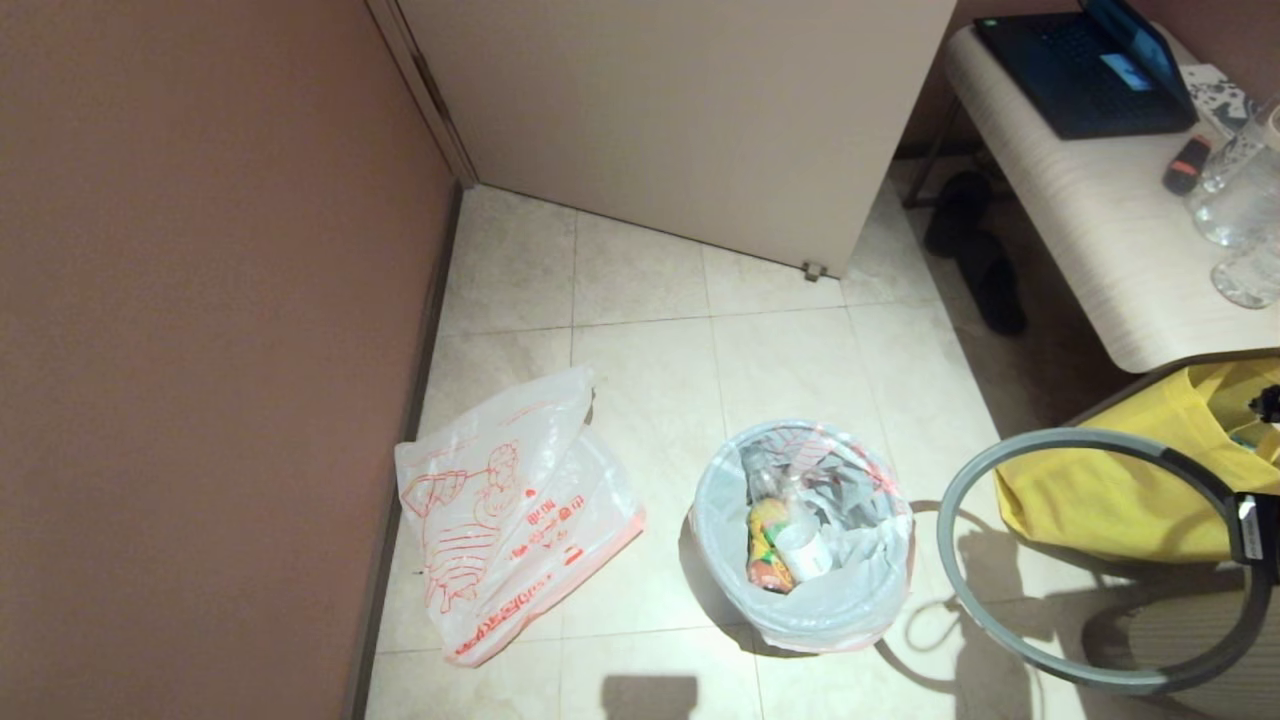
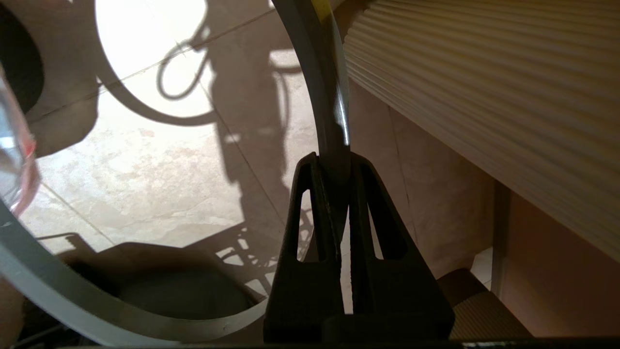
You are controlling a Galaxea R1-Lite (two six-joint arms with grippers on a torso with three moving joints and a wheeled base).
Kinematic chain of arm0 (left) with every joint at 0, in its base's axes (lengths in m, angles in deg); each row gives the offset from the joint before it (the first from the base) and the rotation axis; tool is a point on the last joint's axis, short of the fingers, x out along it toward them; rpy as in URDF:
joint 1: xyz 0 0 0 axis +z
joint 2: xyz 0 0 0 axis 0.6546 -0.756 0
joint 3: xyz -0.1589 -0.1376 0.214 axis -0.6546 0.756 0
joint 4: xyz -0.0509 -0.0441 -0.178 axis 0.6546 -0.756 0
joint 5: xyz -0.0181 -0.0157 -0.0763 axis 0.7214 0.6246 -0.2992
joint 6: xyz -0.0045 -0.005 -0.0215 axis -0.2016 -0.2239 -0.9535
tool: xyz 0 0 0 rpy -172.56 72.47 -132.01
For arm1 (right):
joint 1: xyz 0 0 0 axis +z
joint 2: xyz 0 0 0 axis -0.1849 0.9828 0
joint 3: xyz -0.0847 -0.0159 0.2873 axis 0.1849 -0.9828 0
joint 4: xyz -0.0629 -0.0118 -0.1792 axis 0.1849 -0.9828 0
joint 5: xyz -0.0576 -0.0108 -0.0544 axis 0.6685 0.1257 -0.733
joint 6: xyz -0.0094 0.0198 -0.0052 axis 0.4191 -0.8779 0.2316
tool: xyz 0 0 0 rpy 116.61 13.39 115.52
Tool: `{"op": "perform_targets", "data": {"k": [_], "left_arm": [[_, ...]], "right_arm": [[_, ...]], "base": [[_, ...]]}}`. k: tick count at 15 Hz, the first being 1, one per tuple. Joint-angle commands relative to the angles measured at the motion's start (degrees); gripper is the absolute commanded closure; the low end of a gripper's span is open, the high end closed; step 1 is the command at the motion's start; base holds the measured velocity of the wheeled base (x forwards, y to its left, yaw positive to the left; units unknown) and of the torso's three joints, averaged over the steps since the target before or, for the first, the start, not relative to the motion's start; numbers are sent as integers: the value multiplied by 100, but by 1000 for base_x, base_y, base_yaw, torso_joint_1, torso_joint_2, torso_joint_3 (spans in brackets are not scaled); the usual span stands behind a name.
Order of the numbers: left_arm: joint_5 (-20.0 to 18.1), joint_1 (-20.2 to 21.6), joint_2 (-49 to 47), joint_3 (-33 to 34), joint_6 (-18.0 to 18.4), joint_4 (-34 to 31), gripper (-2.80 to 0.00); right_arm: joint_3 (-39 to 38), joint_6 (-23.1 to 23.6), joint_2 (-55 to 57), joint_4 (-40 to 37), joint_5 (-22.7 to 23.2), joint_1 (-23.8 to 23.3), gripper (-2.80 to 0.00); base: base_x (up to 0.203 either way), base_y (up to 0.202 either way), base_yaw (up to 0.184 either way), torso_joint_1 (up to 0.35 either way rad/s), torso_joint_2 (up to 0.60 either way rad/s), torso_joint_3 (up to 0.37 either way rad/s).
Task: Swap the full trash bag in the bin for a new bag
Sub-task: Place the trash can ring on the floor
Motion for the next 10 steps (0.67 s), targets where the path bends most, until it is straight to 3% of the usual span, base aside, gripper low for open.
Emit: {"op": "perform_targets", "data": {"k": [1, 6, 10], "left_arm": [[3, 4, -4, 0, -4, 0, 0], [3, 4, -4, 0, -3, 0, 0], [-5, 4, -4, 0, -4, 0, 0]], "right_arm": [[-4, 64, 761, 303, -7, -115, 0], [1, 568, 2280, 1470, 3, -130, 0], [133, 1402, 3818, 2773, 13, -70, 0]], "base": [[0, 0, 0, 0, 0, 0], [0, 0, 0, 0, 0, 0], [0, 0, 0, 0, 0, 0]]}}
